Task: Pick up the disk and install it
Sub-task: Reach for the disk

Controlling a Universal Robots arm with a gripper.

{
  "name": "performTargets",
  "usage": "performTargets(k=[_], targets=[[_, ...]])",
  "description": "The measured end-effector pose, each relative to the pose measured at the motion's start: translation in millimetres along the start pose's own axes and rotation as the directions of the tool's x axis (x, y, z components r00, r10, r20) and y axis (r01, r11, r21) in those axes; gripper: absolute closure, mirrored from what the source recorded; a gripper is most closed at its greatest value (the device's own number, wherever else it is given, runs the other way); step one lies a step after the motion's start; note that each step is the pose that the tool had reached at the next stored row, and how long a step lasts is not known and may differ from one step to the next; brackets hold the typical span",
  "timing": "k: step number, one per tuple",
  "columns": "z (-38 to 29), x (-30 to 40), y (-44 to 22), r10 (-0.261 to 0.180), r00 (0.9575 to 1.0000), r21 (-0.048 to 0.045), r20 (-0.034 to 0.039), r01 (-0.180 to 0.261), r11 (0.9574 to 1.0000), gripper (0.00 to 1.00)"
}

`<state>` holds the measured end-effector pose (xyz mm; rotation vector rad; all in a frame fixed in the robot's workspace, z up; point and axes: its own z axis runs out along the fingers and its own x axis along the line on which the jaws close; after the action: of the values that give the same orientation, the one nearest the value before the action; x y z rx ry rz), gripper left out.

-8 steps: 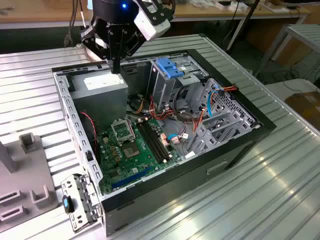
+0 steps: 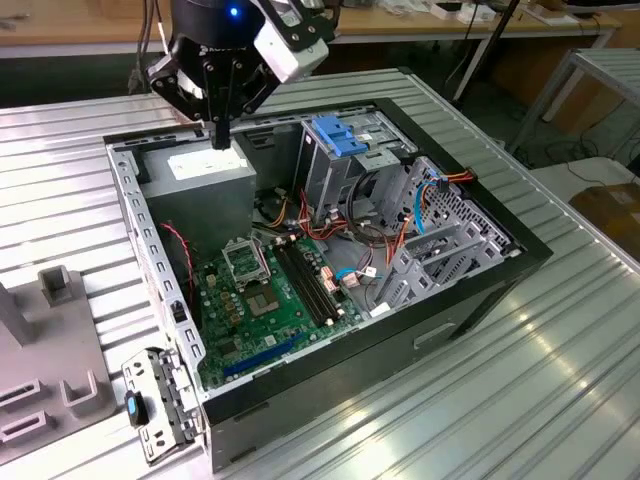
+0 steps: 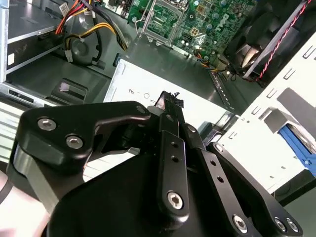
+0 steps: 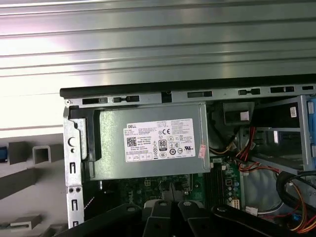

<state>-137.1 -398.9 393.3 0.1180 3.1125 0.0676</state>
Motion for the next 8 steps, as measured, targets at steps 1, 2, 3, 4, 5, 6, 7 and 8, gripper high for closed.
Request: performTargets(k=[1,2,3,4,5,6,7,8], targets=[[-0.1,2.2,-0.2,0.000,1.0000,0.0000,0.0000,0.000,1.0000,0.89],[-0.1,3.3,-0.2,0.000,1.0000,0.0000,0.0000,0.000,1.0000,0.89],[-0.1,4.3,-0.3,0.000,1.0000,0.0000,0.0000,0.000,1.0000,0.89],[-0.2,5.9,-0.4,0.000,1.0000,0.0000,0.0000,0.000,1.0000,0.89],[-0.2,7.6,-0.6,0.000,1.0000,0.0000,0.0000,0.000,1.0000,0.89],[-0.2,8.8,-0.7,0.000,1.0000,0.0000,0.0000,0.000,1.0000,0.89],[-0.2,10.2,-0.8,0.000,1.0000,0.0000,0.0000,0.000,1.0000,0.89],[-0.3,11.9,-0.9,0.000,1.0000,0.0000,0.0000,0.000,1.0000,0.89]])
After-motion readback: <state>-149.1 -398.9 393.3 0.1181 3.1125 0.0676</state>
